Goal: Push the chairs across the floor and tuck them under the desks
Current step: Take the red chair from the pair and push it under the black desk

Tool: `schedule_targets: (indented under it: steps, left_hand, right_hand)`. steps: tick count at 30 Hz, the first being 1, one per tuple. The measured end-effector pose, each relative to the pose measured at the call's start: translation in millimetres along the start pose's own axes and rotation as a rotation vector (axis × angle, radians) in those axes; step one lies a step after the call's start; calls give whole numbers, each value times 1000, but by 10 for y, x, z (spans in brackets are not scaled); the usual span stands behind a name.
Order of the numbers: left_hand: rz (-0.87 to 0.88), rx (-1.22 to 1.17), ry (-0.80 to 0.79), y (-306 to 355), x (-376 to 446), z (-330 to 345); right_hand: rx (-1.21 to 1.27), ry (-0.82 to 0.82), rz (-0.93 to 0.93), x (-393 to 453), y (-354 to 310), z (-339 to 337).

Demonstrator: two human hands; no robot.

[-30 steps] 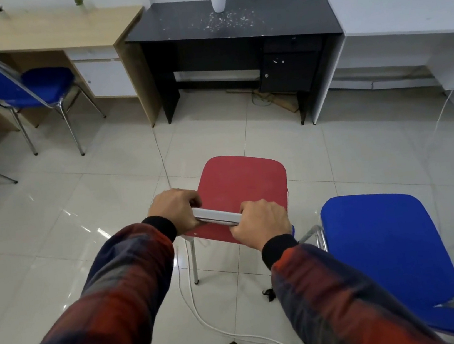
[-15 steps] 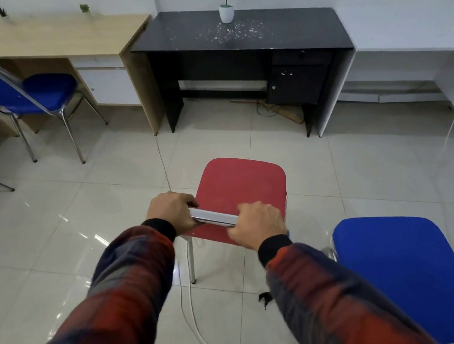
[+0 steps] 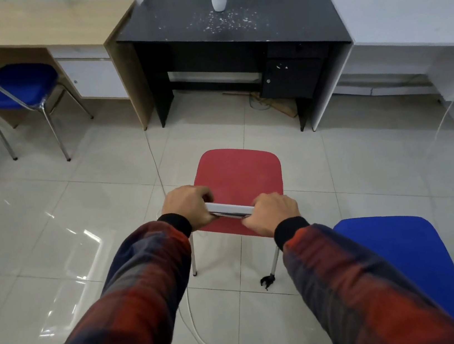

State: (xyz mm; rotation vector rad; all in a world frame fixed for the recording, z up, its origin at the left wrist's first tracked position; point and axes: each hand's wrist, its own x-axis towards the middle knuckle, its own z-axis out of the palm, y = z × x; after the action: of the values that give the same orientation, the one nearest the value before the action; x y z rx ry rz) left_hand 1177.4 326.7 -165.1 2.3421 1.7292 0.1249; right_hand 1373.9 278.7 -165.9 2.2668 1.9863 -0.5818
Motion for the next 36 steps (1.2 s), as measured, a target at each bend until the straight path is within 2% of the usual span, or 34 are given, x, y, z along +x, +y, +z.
schedule_targets:
  steps: [7,14,20,23,30,36]
  left_hand:
    - [-40,9,31,0,33,36]
    - [-74,-44,64,532,266,191]
    - [1,-169,-99,778,476,168]
    - [-1,-186,-132,933,558,144]
    - [-179,8,-106,1241,709,266]
    - [-160,19,-106,1219,762,245]
  right_hand:
    - [-34,3,-50,86,23,-33]
    - [-69,2,-131,365,601,-296]
    - [-63,-43,-189,589,997,-538]
    - [-66,-65,-204,700,1153,-647]
    - [-68,-46,-230,797,1337,-751]
    - [-63,-32,-241,853,1360,-766]
